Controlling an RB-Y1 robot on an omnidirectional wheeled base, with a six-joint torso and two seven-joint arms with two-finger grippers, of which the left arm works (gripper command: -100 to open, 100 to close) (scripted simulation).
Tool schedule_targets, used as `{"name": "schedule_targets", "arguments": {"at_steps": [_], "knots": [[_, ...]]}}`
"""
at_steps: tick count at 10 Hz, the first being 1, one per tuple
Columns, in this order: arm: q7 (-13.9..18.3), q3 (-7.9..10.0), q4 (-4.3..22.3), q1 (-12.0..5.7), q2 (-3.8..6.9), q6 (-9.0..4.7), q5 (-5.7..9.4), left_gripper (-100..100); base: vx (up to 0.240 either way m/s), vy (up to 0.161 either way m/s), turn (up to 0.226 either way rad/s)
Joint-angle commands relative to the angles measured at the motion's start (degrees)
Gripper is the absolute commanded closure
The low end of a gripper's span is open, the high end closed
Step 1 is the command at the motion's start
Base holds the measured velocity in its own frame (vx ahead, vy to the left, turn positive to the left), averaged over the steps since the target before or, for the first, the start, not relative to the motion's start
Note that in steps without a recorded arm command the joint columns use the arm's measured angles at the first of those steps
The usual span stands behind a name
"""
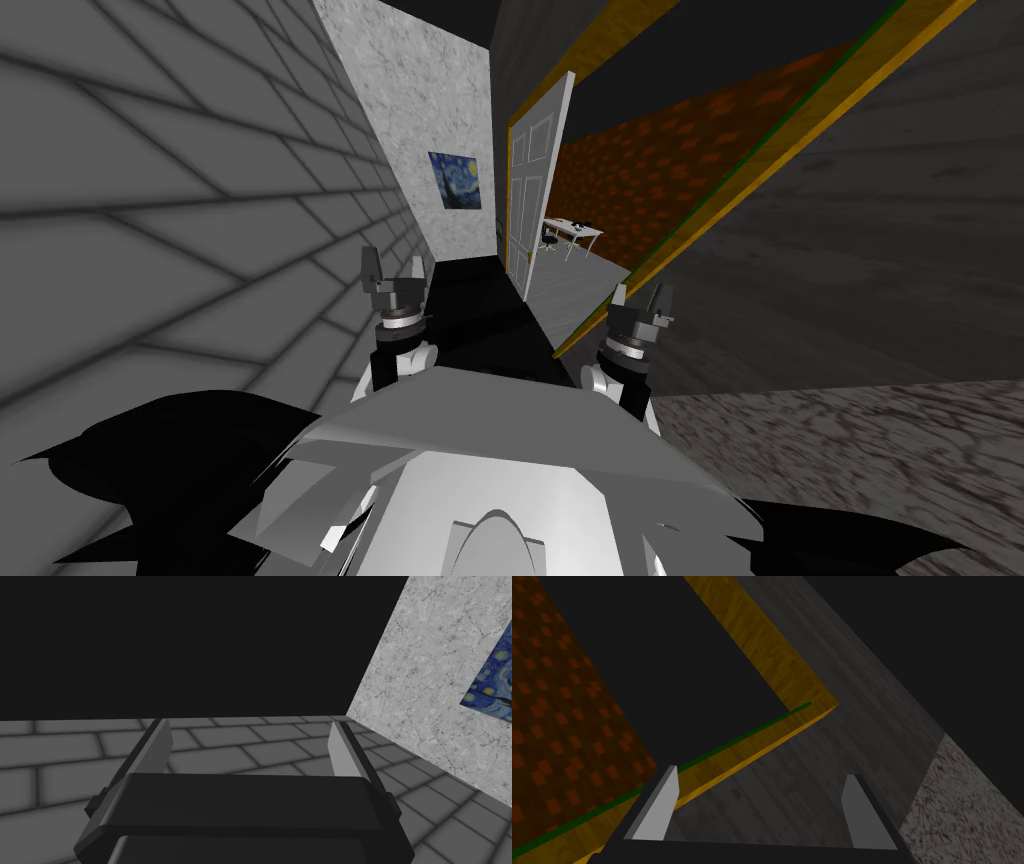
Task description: Push the door open
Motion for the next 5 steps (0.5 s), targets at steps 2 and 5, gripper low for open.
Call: {"name": "schedule_targets", "arguments": {"at_steps": [2,5], "knots": [[-0.24,-1.01,2.56,-1.03,0.6,-0.19,0.27,-100,0.1,0.029,-0.079],[-0.54,-2.26,5.74,-2.3,1.2,-0.43,0.61,-100,0.147,0.033,-0.068]]}}
